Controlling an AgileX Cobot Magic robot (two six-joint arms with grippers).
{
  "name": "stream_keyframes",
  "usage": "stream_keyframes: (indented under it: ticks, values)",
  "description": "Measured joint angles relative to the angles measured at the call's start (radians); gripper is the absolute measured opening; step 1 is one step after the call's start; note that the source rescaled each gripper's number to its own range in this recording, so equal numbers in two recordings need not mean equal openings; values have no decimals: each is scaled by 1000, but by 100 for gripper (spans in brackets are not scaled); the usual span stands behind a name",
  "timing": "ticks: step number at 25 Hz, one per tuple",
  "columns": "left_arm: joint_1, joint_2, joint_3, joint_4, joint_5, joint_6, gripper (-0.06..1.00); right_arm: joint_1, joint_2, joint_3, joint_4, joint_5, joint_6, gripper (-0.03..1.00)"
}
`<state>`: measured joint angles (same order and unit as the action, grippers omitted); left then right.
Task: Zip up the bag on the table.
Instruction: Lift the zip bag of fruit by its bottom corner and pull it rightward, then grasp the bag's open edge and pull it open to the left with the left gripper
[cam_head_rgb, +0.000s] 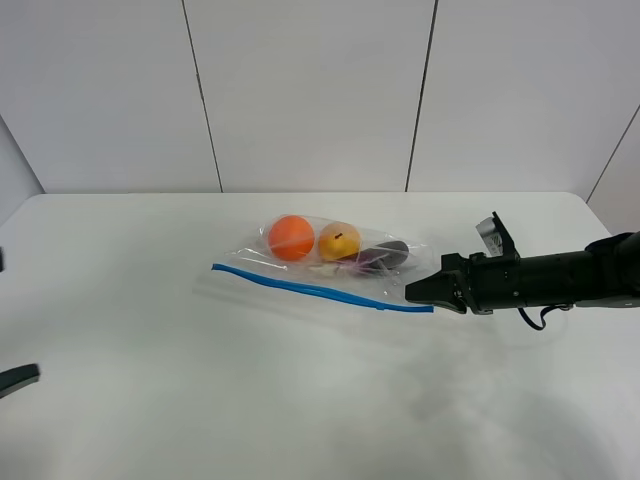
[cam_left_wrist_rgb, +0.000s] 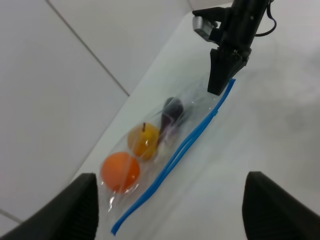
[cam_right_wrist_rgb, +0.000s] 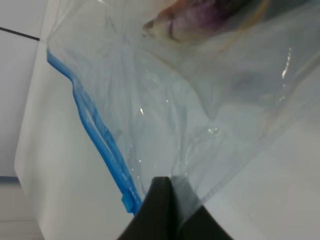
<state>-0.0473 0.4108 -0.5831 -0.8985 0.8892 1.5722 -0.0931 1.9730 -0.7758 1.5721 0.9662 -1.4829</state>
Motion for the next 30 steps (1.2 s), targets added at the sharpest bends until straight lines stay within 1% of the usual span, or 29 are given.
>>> stream_keyframes:
  ticks: [2,7,9,12,13,15,16,17,19,23,25,27,30]
  values:
    - [0,103,2,-71,-2,129,94,0,0,0,-2,0,1,0]
    - [0,369,19,-306,-5,500,94,0,0,0,-3,2,2,0]
    - [0,461,20,-371,-32,650,94,0,0,0,-4,2,10,0]
    - [-4,597,20,-477,-126,892,94,0,0,0,-3,2,16,0]
    - [-11,644,20,-531,-167,965,94,0,0,0,-3,2,16,0]
    - [-44,733,19,-645,-245,1174,94,0,0,0,-3,2,16,0]
    - [-67,783,11,-712,-285,1261,94,0,0,0,-3,2,16,0]
    - [-89,832,-2,-758,-322,1326,94,0,0,0,-3,2,16,0]
    - [-145,919,-50,-797,-369,1384,94,0,0,0,-1,1,16,0]
    - [-278,1043,-159,-818,-408,1408,94,0,0,-17,14,1,17,0]
    - [-357,1075,-201,-823,-453,1410,94,0,0,-32,15,1,27,0]
    - [-460,1097,-225,-827,-555,1410,94,0,0,-47,16,1,31,0]
    - [-599,1154,-240,-827,-750,1410,94,0,0,-55,16,1,39,0]
